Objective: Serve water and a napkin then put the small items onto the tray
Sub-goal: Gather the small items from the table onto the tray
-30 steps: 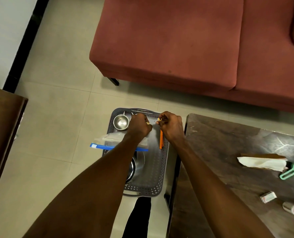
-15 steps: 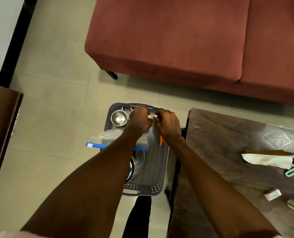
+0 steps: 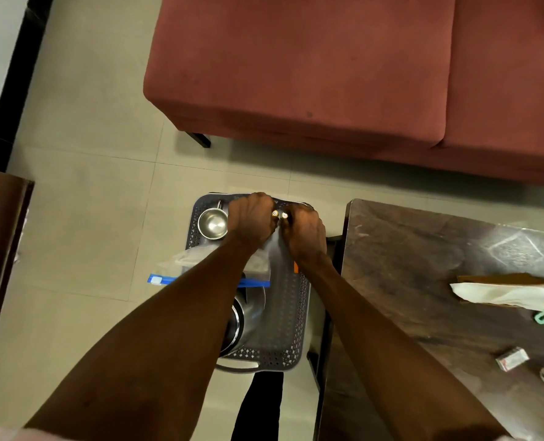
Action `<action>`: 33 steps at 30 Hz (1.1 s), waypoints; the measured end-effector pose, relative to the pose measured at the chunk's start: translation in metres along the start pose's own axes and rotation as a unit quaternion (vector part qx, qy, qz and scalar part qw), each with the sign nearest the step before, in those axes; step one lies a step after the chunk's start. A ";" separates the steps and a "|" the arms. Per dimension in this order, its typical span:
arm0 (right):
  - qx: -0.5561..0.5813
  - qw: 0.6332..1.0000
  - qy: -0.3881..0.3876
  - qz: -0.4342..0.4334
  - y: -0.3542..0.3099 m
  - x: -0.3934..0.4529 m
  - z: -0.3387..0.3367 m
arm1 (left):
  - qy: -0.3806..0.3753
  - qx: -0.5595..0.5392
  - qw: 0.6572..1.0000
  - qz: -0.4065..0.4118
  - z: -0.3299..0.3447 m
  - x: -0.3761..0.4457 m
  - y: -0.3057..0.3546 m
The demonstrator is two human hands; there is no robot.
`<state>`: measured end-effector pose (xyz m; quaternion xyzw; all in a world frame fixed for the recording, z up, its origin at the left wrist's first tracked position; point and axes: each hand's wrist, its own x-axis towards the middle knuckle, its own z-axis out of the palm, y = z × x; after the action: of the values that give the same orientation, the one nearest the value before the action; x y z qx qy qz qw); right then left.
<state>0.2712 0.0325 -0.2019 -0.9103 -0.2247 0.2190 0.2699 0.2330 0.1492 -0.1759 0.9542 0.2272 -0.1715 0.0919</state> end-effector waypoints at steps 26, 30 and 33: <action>-0.027 0.999 -0.010 -0.016 0.000 0.007 0.005 | 0.002 0.061 0.998 0.029 0.012 0.010 -0.007; -0.031 0.999 -0.018 -0.009 0.001 0.006 0.003 | -0.001 0.064 0.997 0.031 0.010 0.008 -0.007; -0.033 0.999 -0.025 -0.010 0.001 0.004 0.002 | 0.003 0.074 0.997 0.034 0.008 0.007 -0.006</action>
<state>0.2741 0.0349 -0.2048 -0.9109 -0.2478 0.2309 0.2359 0.2335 0.1552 -0.1864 0.9660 0.1818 -0.1821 0.0259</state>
